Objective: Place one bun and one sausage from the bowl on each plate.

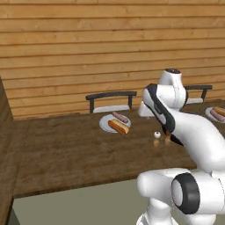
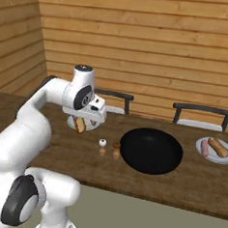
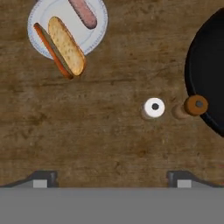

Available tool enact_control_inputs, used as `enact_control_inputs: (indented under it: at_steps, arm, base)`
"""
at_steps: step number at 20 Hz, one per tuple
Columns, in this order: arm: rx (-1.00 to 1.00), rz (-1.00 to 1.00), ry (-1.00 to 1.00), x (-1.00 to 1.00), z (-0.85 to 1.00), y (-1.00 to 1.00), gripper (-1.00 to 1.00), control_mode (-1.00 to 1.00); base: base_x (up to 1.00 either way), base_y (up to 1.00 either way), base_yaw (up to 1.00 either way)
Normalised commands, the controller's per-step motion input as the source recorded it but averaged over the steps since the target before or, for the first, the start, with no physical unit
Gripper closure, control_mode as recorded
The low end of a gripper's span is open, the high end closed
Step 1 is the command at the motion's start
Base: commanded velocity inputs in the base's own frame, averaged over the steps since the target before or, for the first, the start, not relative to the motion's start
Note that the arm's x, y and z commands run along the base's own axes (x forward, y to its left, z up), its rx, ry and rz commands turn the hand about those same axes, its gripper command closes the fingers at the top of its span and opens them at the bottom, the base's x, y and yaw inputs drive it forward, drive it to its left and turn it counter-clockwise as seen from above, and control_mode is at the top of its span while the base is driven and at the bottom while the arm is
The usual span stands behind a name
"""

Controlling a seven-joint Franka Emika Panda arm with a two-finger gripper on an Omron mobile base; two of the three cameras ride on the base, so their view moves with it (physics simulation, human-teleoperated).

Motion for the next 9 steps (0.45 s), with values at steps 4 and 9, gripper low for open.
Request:
enact_control_inputs:
  at_steps: [4, 9]
  arm:
    - [-0.03, -0.10, 0.00, -1.00, 0.47, 0.15, -1.00, -1.00]
    - [-0.09, -0.01, 0.00, -1.00, 0.35, 0.20, -1.00, -1.00]
  base:
    - [0.00, 0.00, 0.00]
    - [0.00, 0.00, 0.00]
